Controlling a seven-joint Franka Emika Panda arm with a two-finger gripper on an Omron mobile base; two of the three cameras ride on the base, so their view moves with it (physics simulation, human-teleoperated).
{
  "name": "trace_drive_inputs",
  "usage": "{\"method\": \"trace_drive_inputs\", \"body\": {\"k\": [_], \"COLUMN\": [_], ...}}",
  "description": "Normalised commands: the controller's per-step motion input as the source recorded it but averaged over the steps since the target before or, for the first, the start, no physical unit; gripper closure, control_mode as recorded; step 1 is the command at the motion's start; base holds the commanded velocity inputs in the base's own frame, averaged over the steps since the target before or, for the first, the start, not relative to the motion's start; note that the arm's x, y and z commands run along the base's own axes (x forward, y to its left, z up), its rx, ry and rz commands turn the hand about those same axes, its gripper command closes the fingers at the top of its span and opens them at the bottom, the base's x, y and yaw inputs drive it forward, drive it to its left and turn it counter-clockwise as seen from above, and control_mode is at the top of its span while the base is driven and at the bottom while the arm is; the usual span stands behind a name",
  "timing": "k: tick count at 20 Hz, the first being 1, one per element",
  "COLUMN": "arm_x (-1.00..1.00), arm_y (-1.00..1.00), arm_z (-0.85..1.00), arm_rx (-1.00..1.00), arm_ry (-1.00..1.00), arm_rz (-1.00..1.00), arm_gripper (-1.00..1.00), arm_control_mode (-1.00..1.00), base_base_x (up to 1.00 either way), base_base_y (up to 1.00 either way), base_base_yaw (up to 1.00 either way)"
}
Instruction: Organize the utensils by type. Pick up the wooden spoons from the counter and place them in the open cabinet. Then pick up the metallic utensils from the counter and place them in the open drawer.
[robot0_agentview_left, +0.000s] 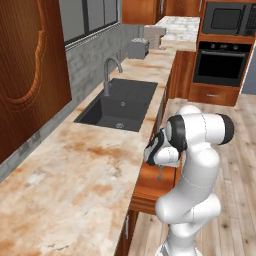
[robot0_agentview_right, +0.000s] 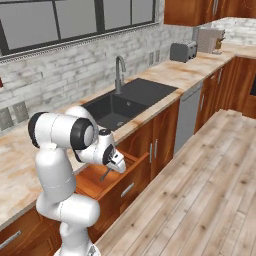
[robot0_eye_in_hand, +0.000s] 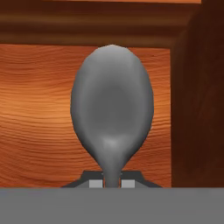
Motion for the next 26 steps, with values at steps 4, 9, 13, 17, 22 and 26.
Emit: {"method": "trace_drive_inputs", "body": {"k": [4, 9, 13, 17, 22, 26], "arm_x": [0.29, 0.27, -0.01, -0.05, -0.1, -0.1], "arm_y": [-0.19, -0.17, -0.43, -0.44, -0.58, -0.68], "arm_z": [-0.47, -0.41, -0.46, -0.6, -0.73, -0.79], "arm_rx": [0.0, 0.0, 0.0, 0.0, 0.0, 0.0], "arm_ry": [0.15, 0.12, 0.09, 0.06, 0.07, 0.1], "arm_rz": [-0.04, -0.02, -0.02, -0.04, -0.04, -0.05], "arm_gripper": [1.0, 1.0, 1.0, 1.0, 1.0, 1.0], "arm_control_mode": [-1.0, -1.0, -1.0, -1.0, -1.0, -1.0], "base_base_x": [0.0, 0.0, 0.0, 0.0, 0.0, 0.0], "base_base_y": [0.0, 0.0, 0.0, 0.0, 0.0, 0.0], "base_base_yaw": [0.0, 0.0, 0.0, 0.0, 0.0, 0.0]}}
